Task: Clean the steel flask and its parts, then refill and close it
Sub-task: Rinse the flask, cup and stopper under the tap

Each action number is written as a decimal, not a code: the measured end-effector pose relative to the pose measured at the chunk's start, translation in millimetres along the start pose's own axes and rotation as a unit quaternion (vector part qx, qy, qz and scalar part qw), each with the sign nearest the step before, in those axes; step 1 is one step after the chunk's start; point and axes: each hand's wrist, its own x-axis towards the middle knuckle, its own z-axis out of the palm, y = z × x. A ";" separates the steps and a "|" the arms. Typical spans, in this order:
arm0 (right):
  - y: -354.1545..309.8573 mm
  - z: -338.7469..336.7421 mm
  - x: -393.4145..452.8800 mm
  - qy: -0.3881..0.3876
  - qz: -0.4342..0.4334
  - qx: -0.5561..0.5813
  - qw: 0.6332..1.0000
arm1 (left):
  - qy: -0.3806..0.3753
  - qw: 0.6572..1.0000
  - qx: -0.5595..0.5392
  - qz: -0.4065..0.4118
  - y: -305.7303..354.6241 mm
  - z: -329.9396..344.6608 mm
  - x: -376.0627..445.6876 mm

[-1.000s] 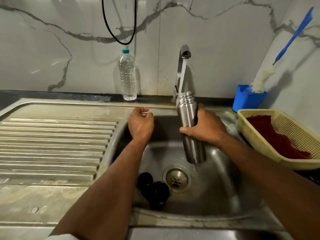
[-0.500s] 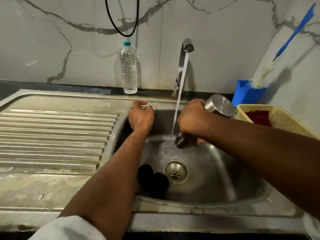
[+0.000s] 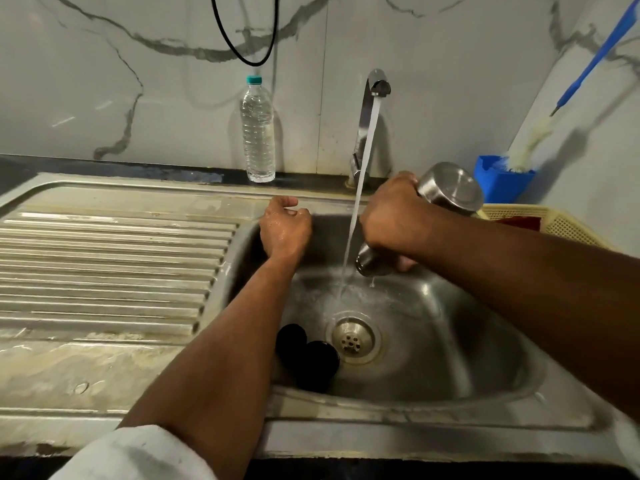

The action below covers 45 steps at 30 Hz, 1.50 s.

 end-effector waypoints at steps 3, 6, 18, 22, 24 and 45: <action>-5.6 28.9 11.9 0.002 0.006 0.208 0.978 | -0.001 1.000 -0.001 0.001 -0.7 0.2 -0.6; -30.3 76.2 19.0 0.000 -0.024 0.415 0.910 | -0.001 1.000 -0.001 -0.002 -2.9 1.1 1.0; -86.6 106.6 45.2 0.120 0.100 0.719 0.677 | -0.078 0.995 -0.065 -0.016 -4.0 4.1 1.6; -94.8 100.8 48.5 0.141 0.102 0.752 0.636 | -0.099 0.992 -0.081 -0.006 -6.5 3.4 2.4; -94.2 101.7 50.4 0.148 0.101 0.753 0.633 | -0.096 0.992 -0.085 -0.006 -7.4 3.6 3.5; -92.1 101.0 58.0 0.189 0.126 0.803 0.551 | -0.076 0.995 -0.064 0.010 -11.7 4.0 5.4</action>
